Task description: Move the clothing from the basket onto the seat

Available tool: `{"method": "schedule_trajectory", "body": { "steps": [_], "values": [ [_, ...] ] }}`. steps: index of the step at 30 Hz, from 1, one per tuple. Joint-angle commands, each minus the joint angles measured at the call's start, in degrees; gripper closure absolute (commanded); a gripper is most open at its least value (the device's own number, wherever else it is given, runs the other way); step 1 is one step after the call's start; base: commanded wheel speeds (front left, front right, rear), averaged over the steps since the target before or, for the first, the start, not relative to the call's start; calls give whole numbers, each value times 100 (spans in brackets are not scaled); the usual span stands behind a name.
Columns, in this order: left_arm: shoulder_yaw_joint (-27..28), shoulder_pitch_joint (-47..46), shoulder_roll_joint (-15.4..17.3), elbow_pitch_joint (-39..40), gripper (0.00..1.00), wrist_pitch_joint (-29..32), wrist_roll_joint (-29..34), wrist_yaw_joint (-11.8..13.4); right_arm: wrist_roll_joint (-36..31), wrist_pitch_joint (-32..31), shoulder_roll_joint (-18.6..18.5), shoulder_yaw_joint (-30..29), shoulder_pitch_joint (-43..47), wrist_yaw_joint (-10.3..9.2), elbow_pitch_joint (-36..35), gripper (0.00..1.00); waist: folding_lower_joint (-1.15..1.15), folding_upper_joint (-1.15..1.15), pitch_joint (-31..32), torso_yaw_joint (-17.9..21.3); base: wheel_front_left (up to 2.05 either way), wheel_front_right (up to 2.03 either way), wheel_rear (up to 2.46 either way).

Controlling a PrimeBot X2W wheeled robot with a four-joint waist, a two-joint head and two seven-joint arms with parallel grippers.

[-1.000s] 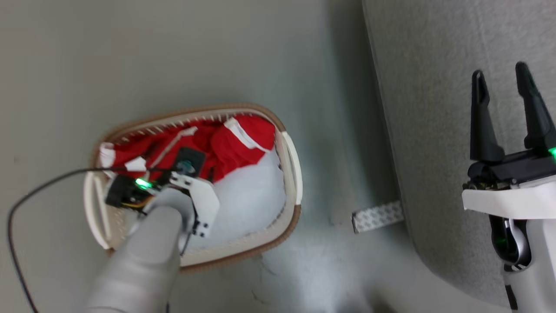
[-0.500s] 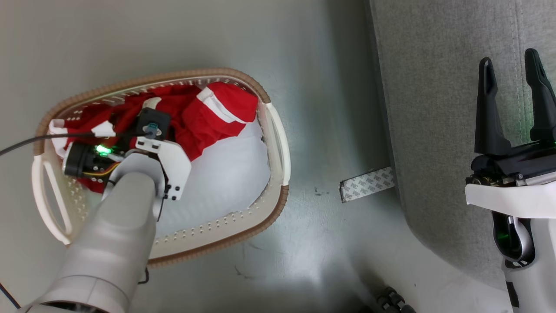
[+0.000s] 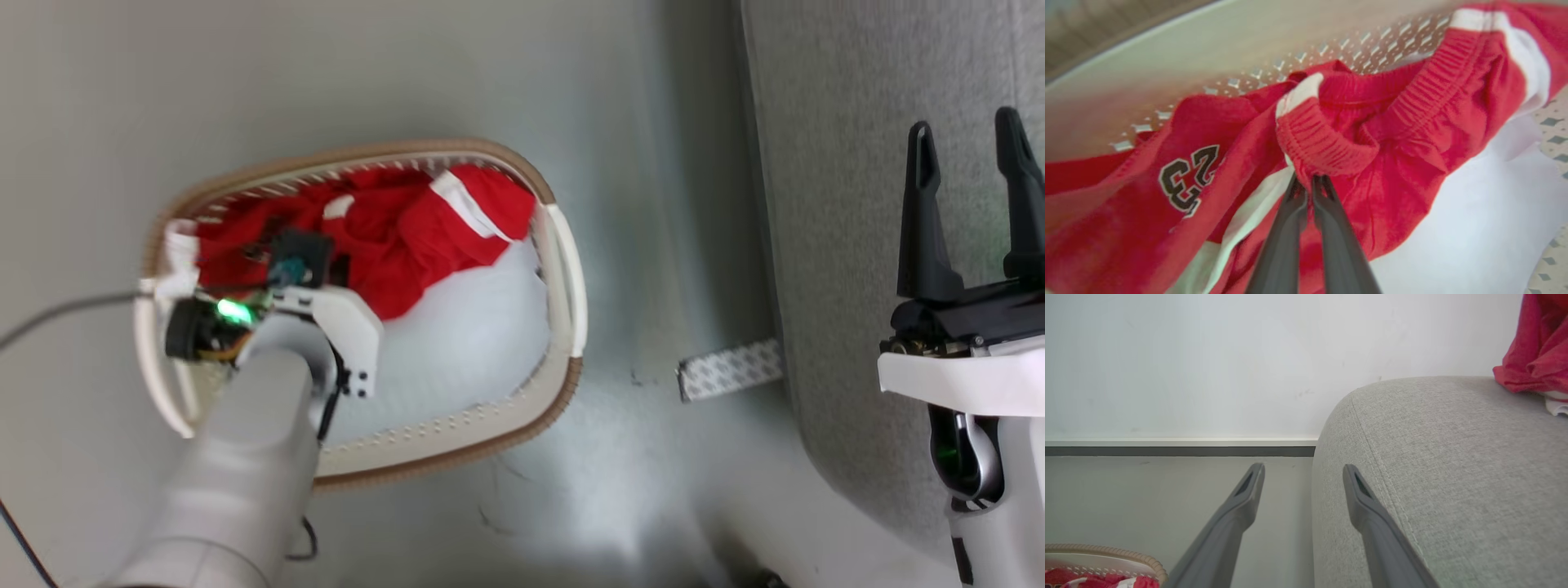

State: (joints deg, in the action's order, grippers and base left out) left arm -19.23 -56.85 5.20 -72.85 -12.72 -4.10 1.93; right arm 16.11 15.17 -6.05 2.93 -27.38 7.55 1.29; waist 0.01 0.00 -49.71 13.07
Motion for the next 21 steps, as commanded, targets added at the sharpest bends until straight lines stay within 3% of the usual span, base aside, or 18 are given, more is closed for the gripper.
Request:
{"method": "schedule_trajectory", "body": {
  "steps": [1, 12, 21],
  "values": [
    [31, 126, -23, 29, 100, -79, -75, -35, -44, -3, -28, -24, 83, -12, 33, 0, -1, 0, 302, -206, 0, 0, 0],
    [197, 1369, -206, 1074, 100, -244, -688, -520, 58, -3, -115, 177, 598, -12, 505, 0, -1, 0, 2269, -756, 0, 0, 0],
    [76, 2221, -217, 2190, 100, -215, -869, -576, 148, -3, -104, 485, 1304, -12, 955, 0, -1, 0, 3807, -883, 0, 0, 0]
  ]
}}
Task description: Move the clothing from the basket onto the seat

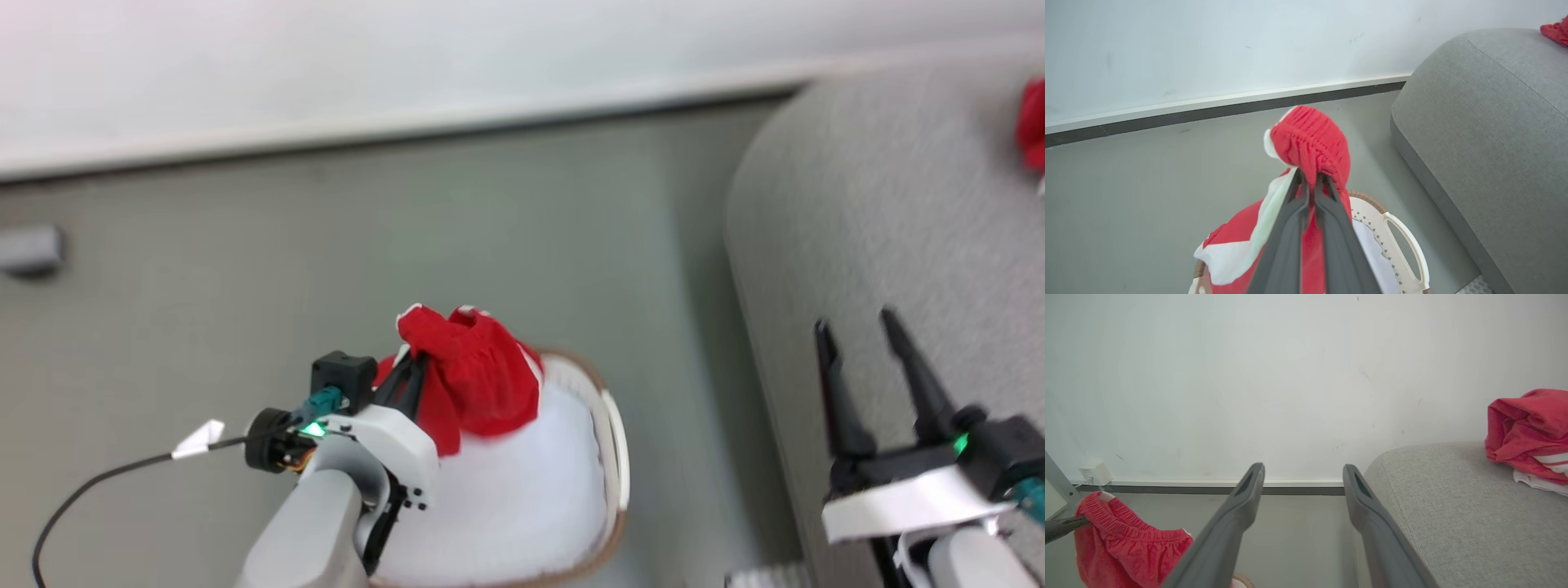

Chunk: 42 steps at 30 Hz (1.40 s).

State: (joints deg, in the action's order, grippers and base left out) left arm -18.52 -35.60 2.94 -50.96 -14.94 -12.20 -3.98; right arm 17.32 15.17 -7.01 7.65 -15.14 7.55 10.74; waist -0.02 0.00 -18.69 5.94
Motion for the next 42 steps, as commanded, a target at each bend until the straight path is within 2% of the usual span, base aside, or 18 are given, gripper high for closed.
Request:
{"method": "schedule_trajectory", "body": {
  "steps": [1, 10, 16, 22, 27, 33, 38, 42],
  "values": [
    [-4, 157, 10, 138, 100, 39, -76, 24, 36, -3, 4, 40, 155, -12, 48, 0, 2, 0, 841, -177, 0, 0, 0],
    [40, 771, 115, 1874, 100, 694, -327, 76, 113, -3, 10, 357, 681, -12, 298, 0, 2, 0, 1842, -171, 0, 0, 0],
    [65, 1088, 244, 3156, 100, 1307, -503, 152, 189, -4, -71, 590, 775, -12, 306, 0, 2, 0, 2086, -147, 0, 0, 0],
    [47, 1354, 381, 4010, 100, 1762, -527, 282, 155, -3, -270, 883, 717, -12, 196, 0, 2, 0, 2195, -127, 0, 0, 0],
    [-23, 1497, 426, 4445, 100, 1963, -511, 328, 113, -4, -503, 1420, 454, -12, 83, 0, 2, 0, 2235, -159, 0, 0, 0],
    [-137, 1551, 397, 4760, 100, 2072, -501, 378, 223, -3, -662, 2425, -67, -13, 118, 0, 2, 0, 2236, -201, 0, 0, 0],
    [-261, 1513, 358, 4919, 100, 2140, -499, 362, 308, -3, -484, 3250, -637, -13, 449, 0, 2, 0, 2199, -228, 0, 0, 0],
    [-387, 1434, 317, 5002, 100, 2187, -492, 318, 122, -4, -253, 3619, -1131, -13, 980, 0, 2, 0, 2154, -252, 0, 0, 0]
  ]
}}
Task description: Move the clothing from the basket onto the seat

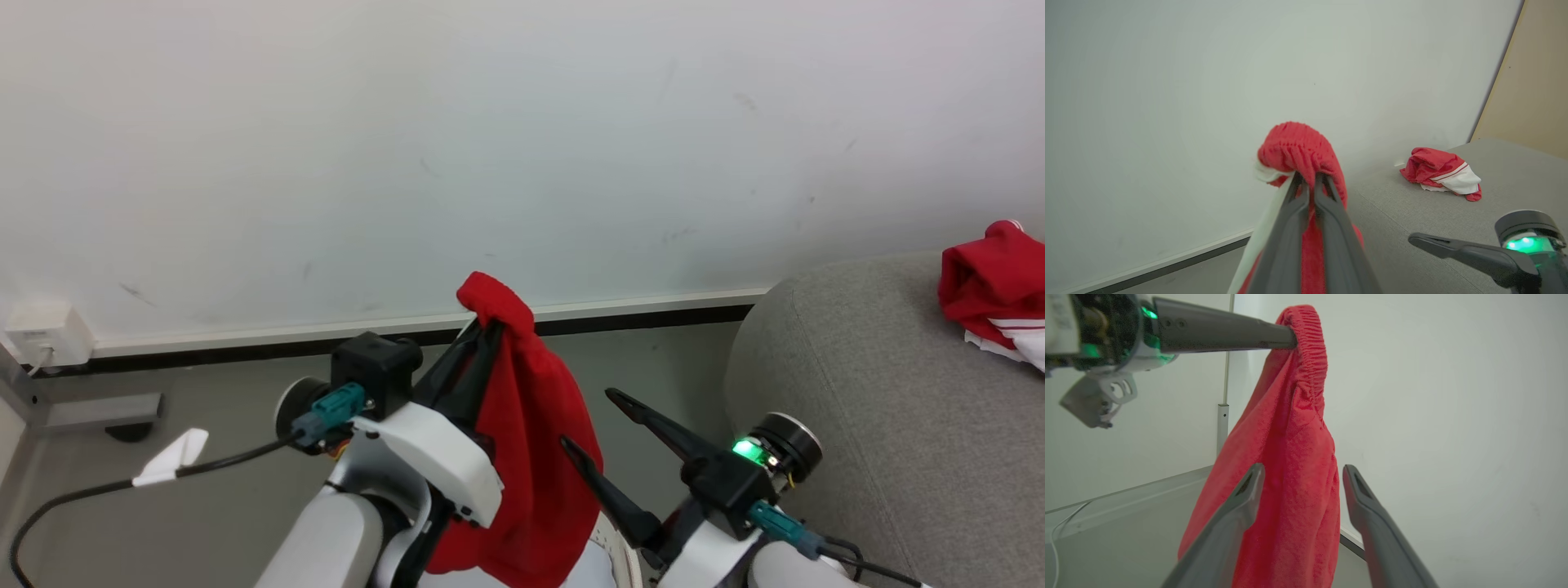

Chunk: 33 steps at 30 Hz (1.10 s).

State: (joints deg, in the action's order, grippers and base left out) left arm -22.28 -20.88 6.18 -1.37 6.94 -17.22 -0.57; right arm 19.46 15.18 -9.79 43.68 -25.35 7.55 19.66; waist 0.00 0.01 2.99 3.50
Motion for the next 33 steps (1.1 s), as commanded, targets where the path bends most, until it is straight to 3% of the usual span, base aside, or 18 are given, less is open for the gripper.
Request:
{"method": "schedule_trajectory", "body": {
  "steps": [1, 8, 9, 10, 18, 19, 21, 22, 33],
  "values": [
    [-59, -52, -26, 68, 100, 22, 12, -36, -136, -4, 129, 71, -236, -13, 239, 0, 0, -1, -24, -19, 0, 0, 0],
    [-391, -150, -144, 114, 100, 84, -67, -113, -659, -5, 553, -54, -834, -13, 1548, 0, 0, -1, -56, -188, 0, 0, 0],
    [-434, -155, -156, 111, 100, 82, -75, -120, -661, -5, 600, -100, -839, -13, 1732, 22, 0, -1, -55, -214, 0, 0, 0],
    [-466, -168, -175, 108, 100, 75, -110, -117, -534, -4, 646, -127, -822, -13, 1861, 100, 0, -1, -57, -246, 0, 0, 0],
    [-436, -155, -133, -48, 100, -13, -127, -8, 290, -4, 677, -113, -745, -13, 1855, 100, 0, -1, -81, -295, 0, 0, 0],
    [-418, -138, -113, -67, 90, -43, -132, 4, 367, -4, 678, -155, -755, -13, 1835, 100, 0, -1, -86, -283, 0, 0, 0],
    [-374, -84, -76, -120, 52, -101, -138, 36, 460, -4, 680, -267, -782, -13, 1800, 100, 0, -1, -97, -251, 0, 0, 0],
    [-362, -45, -60, -148, 0, -128, -143, 55, 498, -4, 680, -320, -799, -13, 1785, 100, 0, -1, -101, -230, 0, 0, 0],
    [-450, 458, 99, -689, 0, -546, -42, 157, 316, -4, 663, -1123, -990, -13, 1649, 100, 0, -1, -150, 5, 0, 0, 0]
  ]
}}
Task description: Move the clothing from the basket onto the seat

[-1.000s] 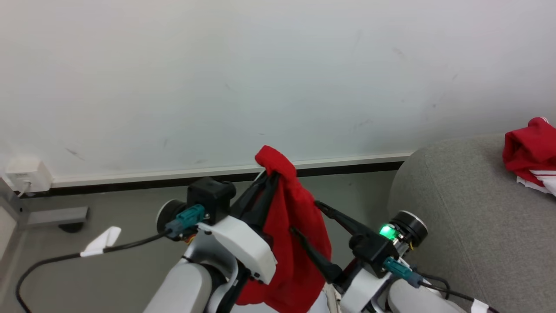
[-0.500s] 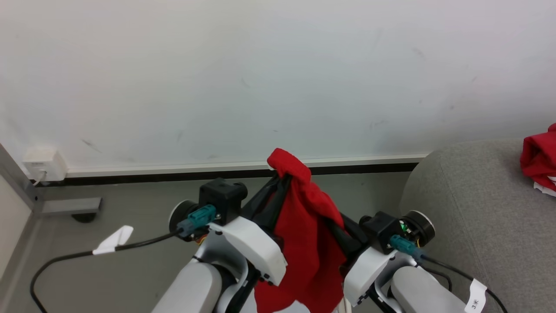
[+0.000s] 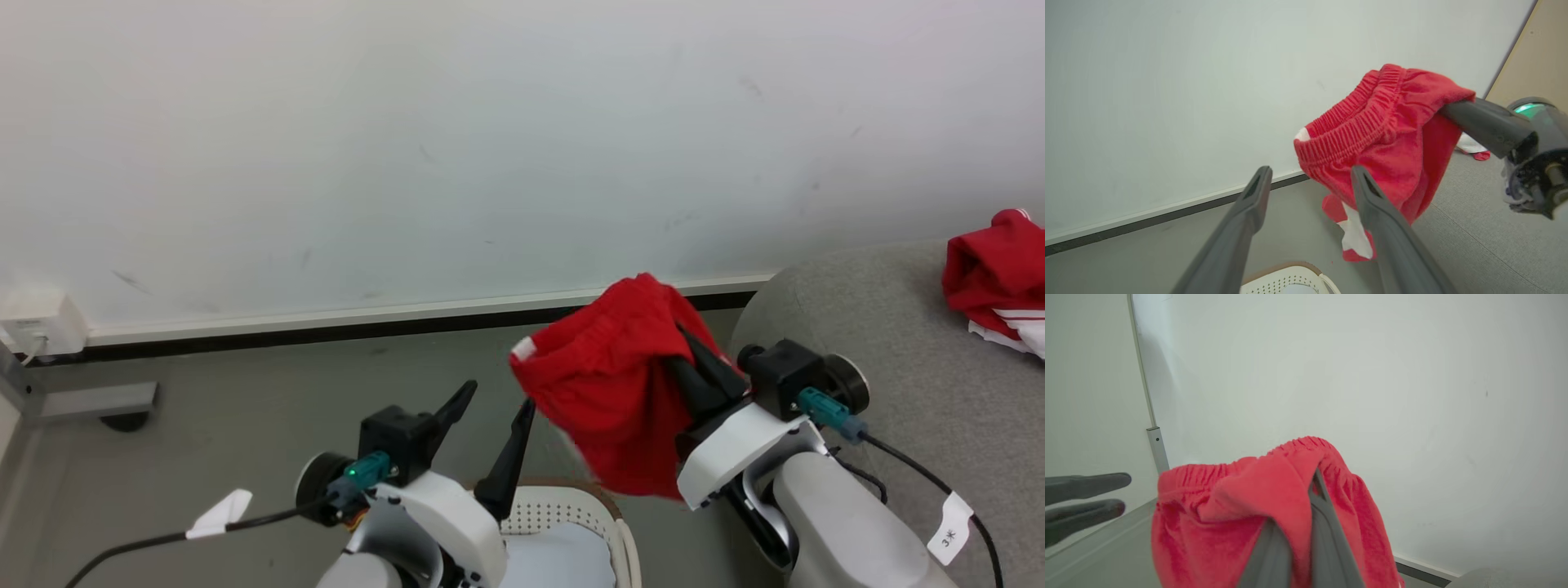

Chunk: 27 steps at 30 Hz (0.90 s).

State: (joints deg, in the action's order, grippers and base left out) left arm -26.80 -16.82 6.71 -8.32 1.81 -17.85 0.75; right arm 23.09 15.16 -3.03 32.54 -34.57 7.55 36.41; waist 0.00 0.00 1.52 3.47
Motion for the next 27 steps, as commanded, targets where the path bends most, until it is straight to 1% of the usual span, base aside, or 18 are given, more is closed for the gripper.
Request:
{"method": "schedule_trajectory", "body": {
  "steps": [1, 7, 15, 20, 27],
  "values": [
    [-9, 90, 53, -39, 0, -78, 38, 28, -78, -1, -33, -70, -58, -13, -51, 100, 0, 0, -9, 29, 0, 0, 0],
    [-62, 189, 0, -233, 0, -277, -3, 23, -139, -1, -194, -371, 27, -13, -219, 100, 0, 0, -33, 179, 0, 0, 0],
    [-102, 50, -46, -347, 0, -442, -36, 39, -144, -2, -336, -443, 70, -13, -330, 100, 0, 0, -65, 471, 0, 0, 0],
    [-140, 18, -71, -344, 0, -488, -66, 46, -128, -2, -425, -466, 83, -13, -395, 100, 0, 0, -132, 769, 0, 0, 0],
    [-284, -81, -145, -320, 0, -547, -48, 30, -126, -2, -646, -599, 115, -13, -501, 100, 0, 0, -369, 1318, 0, 0, 0]
  ]
}}
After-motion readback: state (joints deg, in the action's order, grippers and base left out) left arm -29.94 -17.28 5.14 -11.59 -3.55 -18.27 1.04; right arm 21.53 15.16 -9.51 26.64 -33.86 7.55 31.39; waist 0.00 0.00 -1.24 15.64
